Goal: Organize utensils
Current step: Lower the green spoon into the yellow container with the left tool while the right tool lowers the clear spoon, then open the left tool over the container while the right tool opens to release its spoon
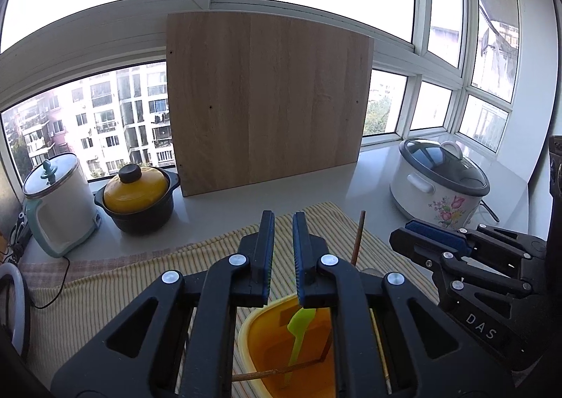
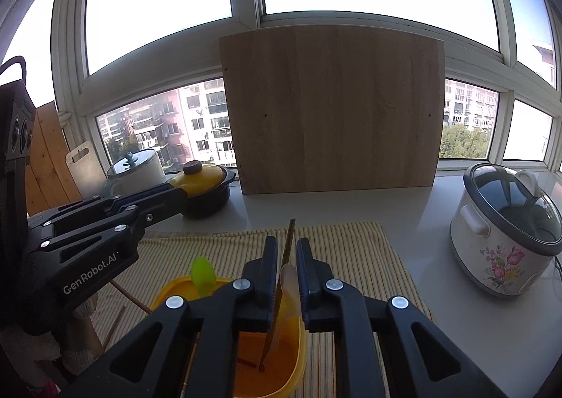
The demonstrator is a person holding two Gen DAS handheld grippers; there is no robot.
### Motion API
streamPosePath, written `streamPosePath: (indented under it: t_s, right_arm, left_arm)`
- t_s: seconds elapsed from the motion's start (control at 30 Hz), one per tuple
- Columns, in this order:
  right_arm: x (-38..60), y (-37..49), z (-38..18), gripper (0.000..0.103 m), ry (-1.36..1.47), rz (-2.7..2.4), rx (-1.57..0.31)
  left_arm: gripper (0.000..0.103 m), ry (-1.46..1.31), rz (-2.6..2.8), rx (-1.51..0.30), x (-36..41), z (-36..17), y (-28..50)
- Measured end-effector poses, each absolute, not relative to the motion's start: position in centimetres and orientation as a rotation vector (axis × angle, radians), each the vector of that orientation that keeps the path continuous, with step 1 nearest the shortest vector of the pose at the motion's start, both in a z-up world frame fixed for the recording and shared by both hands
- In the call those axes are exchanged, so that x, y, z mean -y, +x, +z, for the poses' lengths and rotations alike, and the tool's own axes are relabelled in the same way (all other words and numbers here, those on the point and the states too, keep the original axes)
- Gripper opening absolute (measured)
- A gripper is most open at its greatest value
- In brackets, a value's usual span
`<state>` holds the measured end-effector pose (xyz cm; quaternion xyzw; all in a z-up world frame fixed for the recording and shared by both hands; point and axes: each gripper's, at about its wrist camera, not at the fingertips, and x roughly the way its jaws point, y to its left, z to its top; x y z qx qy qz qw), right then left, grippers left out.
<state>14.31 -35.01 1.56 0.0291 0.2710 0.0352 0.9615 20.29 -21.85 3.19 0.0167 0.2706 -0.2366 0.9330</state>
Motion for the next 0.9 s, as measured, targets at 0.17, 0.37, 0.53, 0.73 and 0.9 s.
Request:
streamPosePath:
  t_s: [0.17,0.37,0.53,0.73,0.9]
  right_arm:
    - [34.9,13.5,1.8,0.023,0.064,0.074,-0.548]
    - [34.2,12.2,2.1,0.032,0.069,0.087,-0.541]
    - [33.2,10.6,2.5,0.036,0.082,0.127,-0.535]
    - [30.4,8.1,2.7,0.065,0.039,0.204,-0.505]
    - [28.1,6.4,2.2,0.079,0.001,0.279,-0.502]
  left_arm:
    - [0.008,0.015,-0.502,-0.563,21.1,3.3,19.8]
    - [0.008,0.0,-0.52,-0.561,19.5,3.8,18.6]
    - [0.008,-0.021,-0.526,-0.556,17.0,4.5,17.4]
    - [0.014,-0.034,-0.502,-0.551,12.6,4.8,15.9]
    - [0.036,-0.013,-0.455,-0.584,8.5,3.4,14.6]
